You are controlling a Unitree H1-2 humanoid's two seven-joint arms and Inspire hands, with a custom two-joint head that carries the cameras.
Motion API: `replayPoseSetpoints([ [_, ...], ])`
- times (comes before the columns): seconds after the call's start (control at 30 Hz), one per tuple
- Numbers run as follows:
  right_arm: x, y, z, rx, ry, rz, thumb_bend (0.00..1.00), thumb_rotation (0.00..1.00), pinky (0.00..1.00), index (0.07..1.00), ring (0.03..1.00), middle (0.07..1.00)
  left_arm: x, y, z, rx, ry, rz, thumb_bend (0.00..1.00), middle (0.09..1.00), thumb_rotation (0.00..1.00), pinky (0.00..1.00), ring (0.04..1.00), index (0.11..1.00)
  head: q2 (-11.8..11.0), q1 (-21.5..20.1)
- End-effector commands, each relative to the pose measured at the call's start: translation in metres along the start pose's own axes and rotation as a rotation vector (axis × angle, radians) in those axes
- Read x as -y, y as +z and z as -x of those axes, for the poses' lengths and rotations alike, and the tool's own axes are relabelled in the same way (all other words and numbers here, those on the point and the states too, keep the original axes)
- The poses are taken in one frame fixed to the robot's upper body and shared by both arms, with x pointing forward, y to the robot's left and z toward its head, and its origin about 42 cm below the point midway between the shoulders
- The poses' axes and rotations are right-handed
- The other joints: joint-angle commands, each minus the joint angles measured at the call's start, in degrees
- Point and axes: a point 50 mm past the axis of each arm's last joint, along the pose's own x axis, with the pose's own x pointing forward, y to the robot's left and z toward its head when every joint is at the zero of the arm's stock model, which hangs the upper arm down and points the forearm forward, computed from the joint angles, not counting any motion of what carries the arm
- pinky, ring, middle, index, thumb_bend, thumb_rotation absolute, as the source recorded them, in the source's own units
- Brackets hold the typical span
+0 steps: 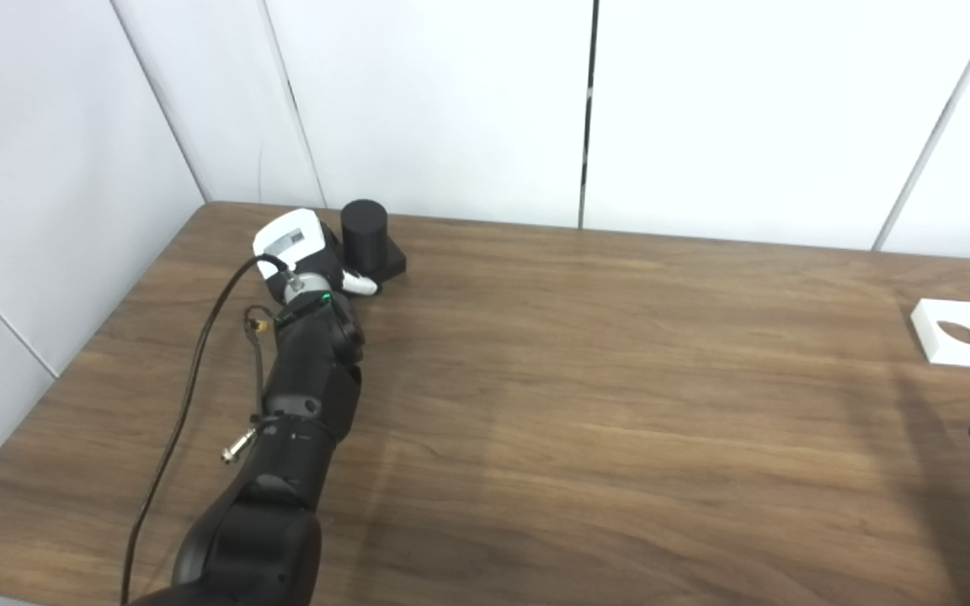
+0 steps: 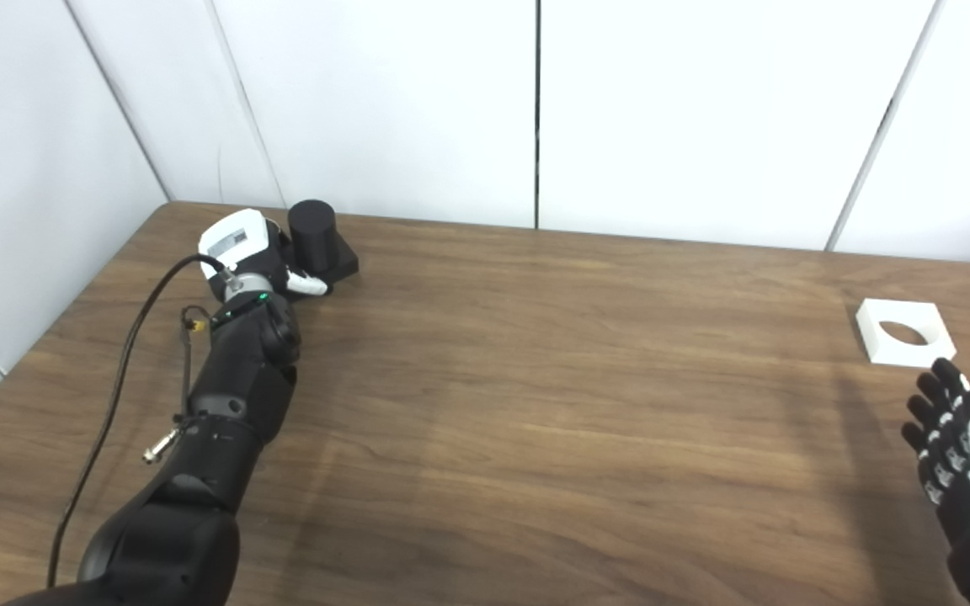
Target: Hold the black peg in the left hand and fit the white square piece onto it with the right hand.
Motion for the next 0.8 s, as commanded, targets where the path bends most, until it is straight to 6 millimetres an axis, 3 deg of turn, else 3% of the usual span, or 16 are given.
replayPoseSetpoints([
  [0.0, 0.001, 0.018, -0.003, 0.068, 0.012, 0.027, 0.55, 1.00, 1.00, 1.000, 1.000, 1.000, -0.004, -0.015, -0.005, -0.033, 0.004, -0.032, 0.52, 0.839, 0.06, 0.93, 0.889, 0.487, 0.04, 0.05],
  [0.23, -0.002, 0.018, -0.004, 0.074, 0.009, 0.015, 0.49, 1.00, 1.00, 1.000, 1.000, 1.000, -0.008, -0.013, 0.001, 0.005, -0.002, 0.029, 0.52, 0.839, 0.06, 0.89, 0.881, 0.486, 0.35, -1.27],
  [0.37, -0.004, 0.017, -0.004, 0.066, 0.016, 0.001, 0.48, 1.00, 1.00, 1.000, 1.000, 1.000, -0.023, 0.002, 0.013, 0.075, -0.019, 0.112, 0.52, 0.825, 0.06, 0.84, 0.843, 0.489, 0.65, -2.22],
  [0.5, -0.007, 0.014, -0.006, 0.059, 0.021, 0.012, 0.49, 1.00, 1.00, 1.000, 1.000, 1.000, -0.040, 0.026, 0.034, 0.148, -0.018, 0.202, 0.52, 0.761, 0.06, 0.76, 0.766, 0.488, 1.13, -4.11],
  [0.77, -0.015, 0.006, -0.008, 0.057, 0.026, -0.013, 0.53, 1.00, 1.00, 1.000, 1.000, 1.000, -0.054, 0.051, 0.086, 0.321, -0.115, 0.154, 0.52, 0.769, 0.07, 0.71, 0.785, 0.487, 1.86, -8.84],
])
